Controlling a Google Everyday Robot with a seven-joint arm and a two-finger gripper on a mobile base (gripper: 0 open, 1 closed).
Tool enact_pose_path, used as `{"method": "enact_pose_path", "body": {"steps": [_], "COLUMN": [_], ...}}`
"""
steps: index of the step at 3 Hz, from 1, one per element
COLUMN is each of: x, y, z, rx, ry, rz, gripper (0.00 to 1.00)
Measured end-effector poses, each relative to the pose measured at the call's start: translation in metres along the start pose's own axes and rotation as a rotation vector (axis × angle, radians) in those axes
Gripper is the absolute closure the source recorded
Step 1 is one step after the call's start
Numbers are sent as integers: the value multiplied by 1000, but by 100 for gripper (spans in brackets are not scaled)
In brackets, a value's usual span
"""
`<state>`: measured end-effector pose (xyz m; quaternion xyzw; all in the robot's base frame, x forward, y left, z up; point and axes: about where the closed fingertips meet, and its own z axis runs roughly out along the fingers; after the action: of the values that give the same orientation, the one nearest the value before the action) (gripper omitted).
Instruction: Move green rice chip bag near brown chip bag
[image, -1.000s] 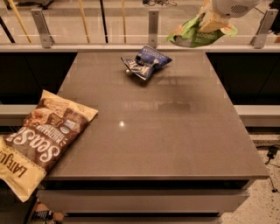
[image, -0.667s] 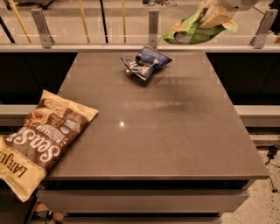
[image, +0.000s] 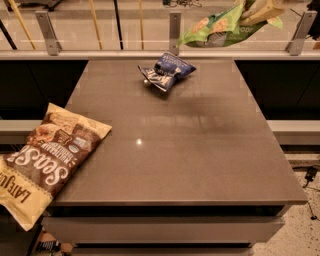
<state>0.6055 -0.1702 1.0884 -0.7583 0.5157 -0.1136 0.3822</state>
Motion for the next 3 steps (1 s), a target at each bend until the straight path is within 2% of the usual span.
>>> {"method": "enact_pose_path", "body": {"steps": [1,2,3], "x": [-8,-34,-56], "y": [12,29,59], "z": [-11,-26,-22], "rx": [11,72,130], "ry": [-41,-114,-185], "rz": [-38,-83,-102], "gripper": [100,100,100]}}
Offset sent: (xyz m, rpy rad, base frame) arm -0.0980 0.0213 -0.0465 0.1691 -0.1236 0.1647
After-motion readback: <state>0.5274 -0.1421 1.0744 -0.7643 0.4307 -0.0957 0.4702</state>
